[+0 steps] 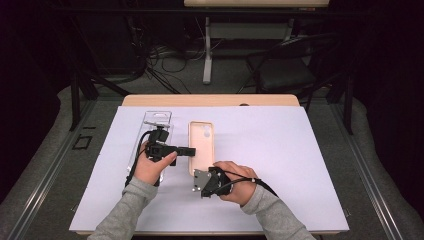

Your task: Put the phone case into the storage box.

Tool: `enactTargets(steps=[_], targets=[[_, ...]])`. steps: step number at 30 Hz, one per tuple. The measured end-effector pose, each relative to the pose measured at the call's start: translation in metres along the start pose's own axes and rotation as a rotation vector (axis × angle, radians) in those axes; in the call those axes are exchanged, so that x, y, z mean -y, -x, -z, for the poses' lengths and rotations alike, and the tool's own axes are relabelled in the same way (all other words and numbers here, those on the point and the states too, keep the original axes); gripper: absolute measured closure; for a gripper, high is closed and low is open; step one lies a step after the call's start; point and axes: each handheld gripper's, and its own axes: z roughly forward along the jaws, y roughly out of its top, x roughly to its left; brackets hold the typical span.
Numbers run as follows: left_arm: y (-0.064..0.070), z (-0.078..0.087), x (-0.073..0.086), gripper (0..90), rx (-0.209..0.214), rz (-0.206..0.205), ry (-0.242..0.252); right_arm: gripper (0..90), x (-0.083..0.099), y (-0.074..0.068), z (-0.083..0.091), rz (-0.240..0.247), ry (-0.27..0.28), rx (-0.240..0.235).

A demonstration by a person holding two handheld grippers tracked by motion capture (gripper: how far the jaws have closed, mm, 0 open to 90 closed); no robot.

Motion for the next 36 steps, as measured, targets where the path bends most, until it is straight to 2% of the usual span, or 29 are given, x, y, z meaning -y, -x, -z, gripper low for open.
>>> enactTargets(steps=[2,4,11,13,17,19,28,36], targets=[[-0.0003,0.001,0.0004,67.1,0.005,0.025,0.009,87.9,-0.0006,-0.0007,-0.0002,0.004,0.001,0.002],[-0.0009,0.0014,0.0003,67.9,0.006,0.027,0.007,87.8,-0.0007,-0.0009,-0.0002,0.003,0.001,0.002],[-0.0029,0.0022,0.0014,70.1,0.025,0.076,0.021,87.9,-0.0015,-0.0023,-0.0007,0.007,-0.001,0.003],[-0.0029,0.0027,0.0016,69.9,0.033,0.094,0.017,87.9,-0.0016,-0.003,-0.0009,0.01,-0.007,0.005],[-0.0037,0.0029,0.002,70.9,0.026,0.099,0.014,87.8,-0.002,-0.0033,-0.0013,0.017,-0.004,0.006],[-0.004,0.0025,0.0022,71.6,0.03,0.121,0.008,87.9,-0.0022,-0.0035,-0.0011,0.018,-0.004,0.006],[-0.0045,0.0017,0.0024,77.2,0.025,0.12,-0.002,87.9,-0.0026,-0.0043,-0.0017,0.017,-0.004,0.005],[-0.0049,0.0014,0.0033,79.1,0.04,0.154,0.006,87.9,-0.0027,-0.0044,-0.0017,0.019,-0.005,0.003]])
